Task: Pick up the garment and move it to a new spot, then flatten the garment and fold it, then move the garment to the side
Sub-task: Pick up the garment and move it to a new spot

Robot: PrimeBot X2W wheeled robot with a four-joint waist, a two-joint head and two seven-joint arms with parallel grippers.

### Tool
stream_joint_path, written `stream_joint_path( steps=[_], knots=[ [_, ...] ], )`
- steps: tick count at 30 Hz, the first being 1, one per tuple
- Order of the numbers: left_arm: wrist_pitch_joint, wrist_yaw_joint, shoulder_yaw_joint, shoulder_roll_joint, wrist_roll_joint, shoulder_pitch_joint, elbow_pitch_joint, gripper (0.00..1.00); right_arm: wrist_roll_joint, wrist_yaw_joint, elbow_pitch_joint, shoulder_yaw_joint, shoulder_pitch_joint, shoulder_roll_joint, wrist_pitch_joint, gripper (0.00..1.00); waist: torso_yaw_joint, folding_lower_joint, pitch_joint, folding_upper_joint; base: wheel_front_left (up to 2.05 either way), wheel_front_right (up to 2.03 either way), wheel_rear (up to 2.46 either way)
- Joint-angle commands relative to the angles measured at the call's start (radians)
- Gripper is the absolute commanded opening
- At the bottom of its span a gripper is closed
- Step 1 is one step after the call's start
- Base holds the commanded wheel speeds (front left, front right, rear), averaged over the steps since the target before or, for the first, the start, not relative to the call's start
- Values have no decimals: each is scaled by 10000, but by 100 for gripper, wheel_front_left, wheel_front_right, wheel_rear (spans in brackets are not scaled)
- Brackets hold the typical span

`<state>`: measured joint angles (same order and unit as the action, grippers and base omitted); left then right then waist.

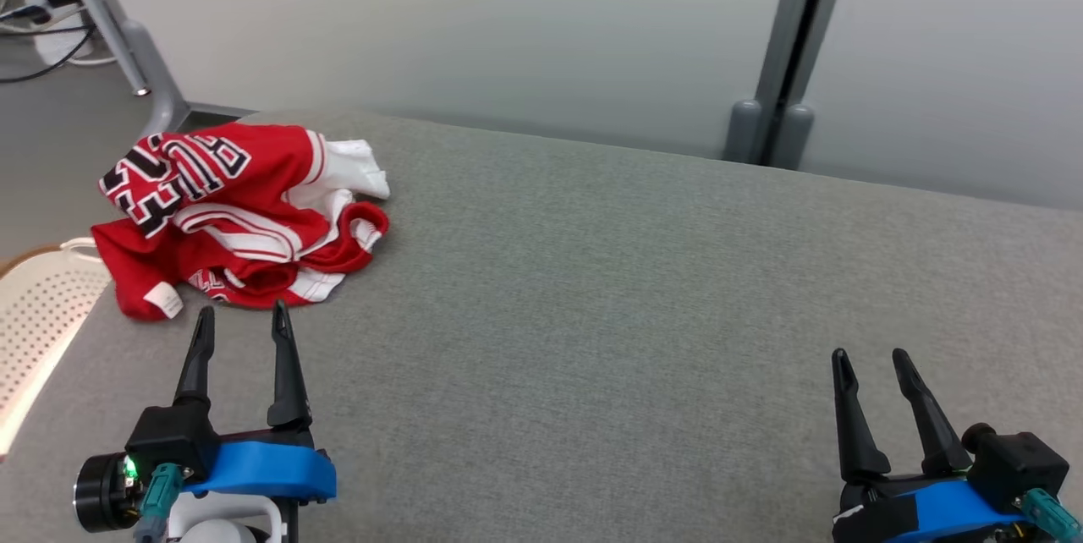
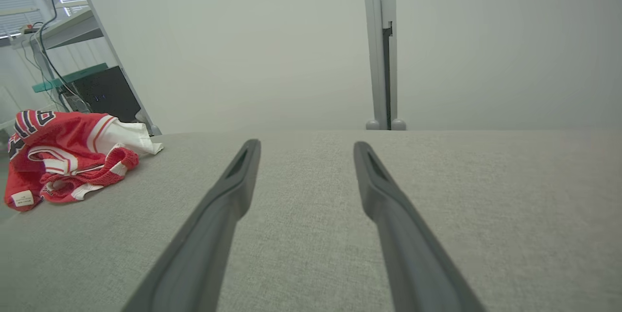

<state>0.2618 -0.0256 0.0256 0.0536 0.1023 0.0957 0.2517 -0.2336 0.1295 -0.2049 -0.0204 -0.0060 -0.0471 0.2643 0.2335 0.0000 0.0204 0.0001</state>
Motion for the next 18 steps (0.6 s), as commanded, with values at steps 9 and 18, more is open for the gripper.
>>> stream_joint_path(
  steps=[9, 18],
  knots=[
    [47, 168, 542, 53, 43, -41, -237, 100, 65, 22, 70, 53, -110, -58, 4, 100, 1428, 0, 206, -1, 0, 0, 0],
    [47, 274, 1073, 79, 78, -262, -492, 100, 131, 22, 115, 8, -30, -61, 4, 100, 2207, 0, 223, -1, 0, 0, 0]
  ],
)
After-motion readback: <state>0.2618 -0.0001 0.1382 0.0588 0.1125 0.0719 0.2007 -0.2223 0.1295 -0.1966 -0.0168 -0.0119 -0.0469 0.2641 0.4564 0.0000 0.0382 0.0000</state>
